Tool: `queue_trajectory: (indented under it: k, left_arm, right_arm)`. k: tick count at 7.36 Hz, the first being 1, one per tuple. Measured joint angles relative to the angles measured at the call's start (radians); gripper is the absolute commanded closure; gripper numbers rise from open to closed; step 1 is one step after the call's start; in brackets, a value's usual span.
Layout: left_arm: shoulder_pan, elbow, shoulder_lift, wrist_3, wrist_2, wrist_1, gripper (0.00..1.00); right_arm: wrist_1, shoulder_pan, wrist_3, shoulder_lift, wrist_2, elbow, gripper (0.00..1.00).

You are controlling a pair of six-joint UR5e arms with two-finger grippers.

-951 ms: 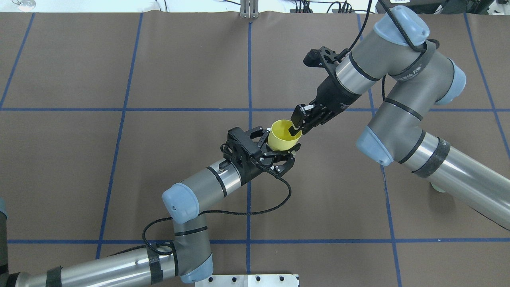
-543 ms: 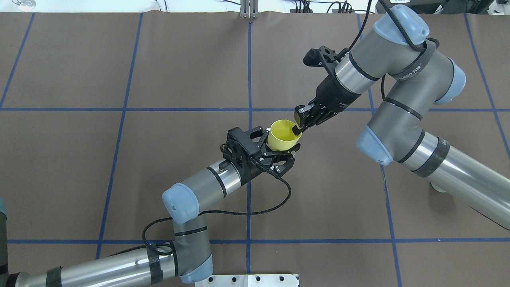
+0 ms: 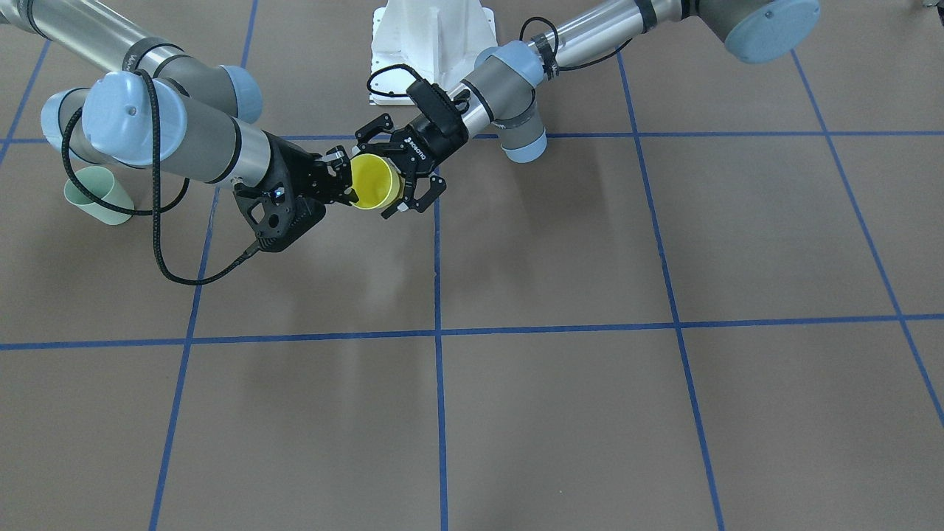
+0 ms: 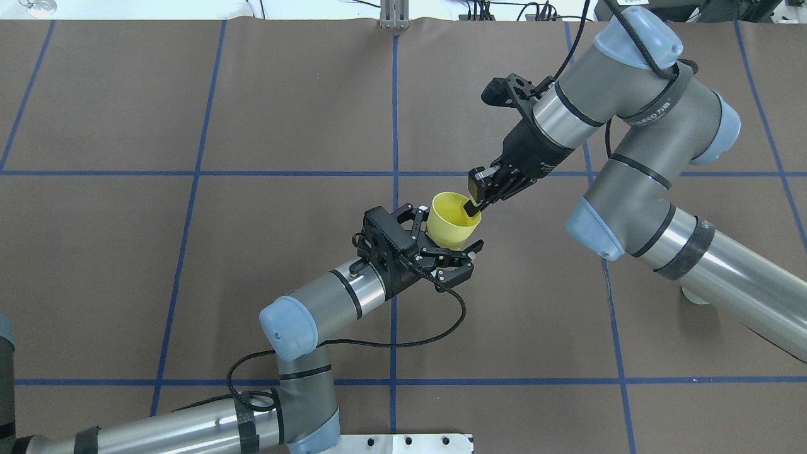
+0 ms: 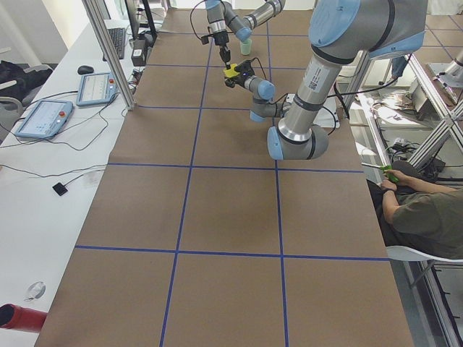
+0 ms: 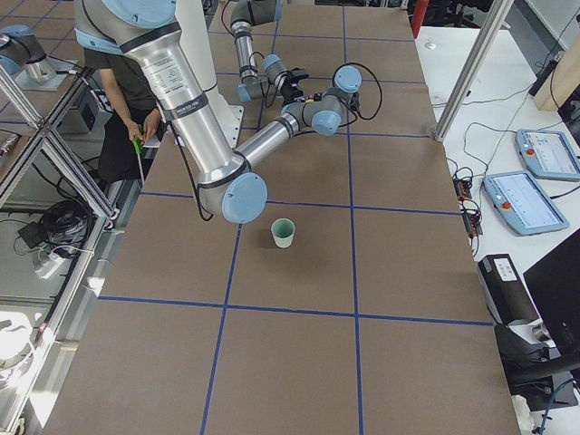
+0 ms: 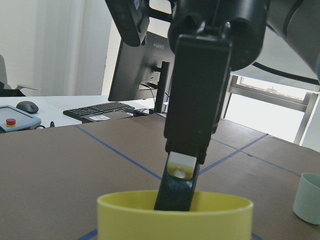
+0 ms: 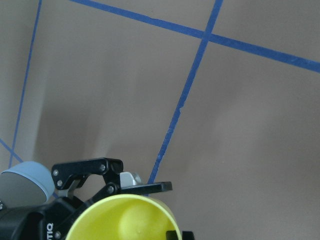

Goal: Transfer and stack yellow cup on green cup

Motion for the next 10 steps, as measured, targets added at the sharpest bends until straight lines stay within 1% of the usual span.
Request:
queue_trajectory:
  k: [3,4,6,8,9,10]
  left_arm:
    - [0.002,-0.017,0.0,-0.001,0.0,0.0,0.0]
    - [0.002,-0.018,0.002,-0.001,0.001,0.0,0.0]
    - [0.002,-0.021,0.006,0.001,0.007,-0.001,0.01]
    - [-0.003,-0.021,0.005,0.002,0.054,0.002,0.01]
    - [-0.02,-0.015,0.007,0.0,0.103,0.007,0.01]
    - [-0.058,0.012,0.016,-0.01,0.155,0.021,0.01]
  right_arm:
    - [0.066,0.05,-0.001,-0.066,0.065,0.003,1.0]
    - [0.076,0.084,-0.001,-0.085,0.085,0.003,1.0]
    - [0.079,0.202,0.0,-0.13,0.123,0.022,1.0]
    - [0.076,0.311,0.009,-0.213,0.099,0.06,1.0]
    - [0.076,0.337,0.012,-0.304,0.05,0.112,1.0]
    - [0.075,0.348,0.013,-0.423,-0.021,0.192,1.0]
